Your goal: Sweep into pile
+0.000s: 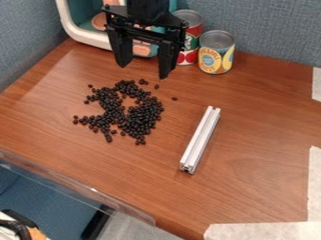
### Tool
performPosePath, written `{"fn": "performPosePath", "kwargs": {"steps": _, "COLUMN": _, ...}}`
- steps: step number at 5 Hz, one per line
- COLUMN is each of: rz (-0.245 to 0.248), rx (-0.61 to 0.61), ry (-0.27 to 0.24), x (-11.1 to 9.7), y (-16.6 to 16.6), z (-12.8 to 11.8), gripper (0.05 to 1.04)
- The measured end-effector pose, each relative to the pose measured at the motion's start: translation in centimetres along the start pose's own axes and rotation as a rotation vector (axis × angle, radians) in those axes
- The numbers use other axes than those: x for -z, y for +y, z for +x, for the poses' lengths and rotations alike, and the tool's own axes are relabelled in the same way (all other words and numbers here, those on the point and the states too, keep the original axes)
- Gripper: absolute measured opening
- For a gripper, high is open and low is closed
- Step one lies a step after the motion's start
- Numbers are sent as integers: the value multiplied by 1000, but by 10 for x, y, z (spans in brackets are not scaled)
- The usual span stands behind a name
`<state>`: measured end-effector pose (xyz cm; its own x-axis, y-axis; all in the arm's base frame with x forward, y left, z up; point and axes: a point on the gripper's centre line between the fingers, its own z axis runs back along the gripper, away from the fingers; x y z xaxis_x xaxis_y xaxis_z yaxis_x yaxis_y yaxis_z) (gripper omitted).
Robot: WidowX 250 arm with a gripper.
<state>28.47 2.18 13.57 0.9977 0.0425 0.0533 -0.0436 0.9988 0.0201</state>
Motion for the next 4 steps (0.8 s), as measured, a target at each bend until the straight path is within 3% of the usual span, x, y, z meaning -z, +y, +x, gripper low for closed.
{"fn": "performPosePath", "kwargs": {"steps": 1, "rz": -1, "rx": -7, "ry": 25, "x": 8, "y": -1, "z": -1, "gripper": 999}}
{"fn": "performPosePath", "kwargs": {"steps": 4, "rz": 35, "rx": 75, "ry": -49, "x": 39, "y": -55, "z": 42, "gripper": 999}}
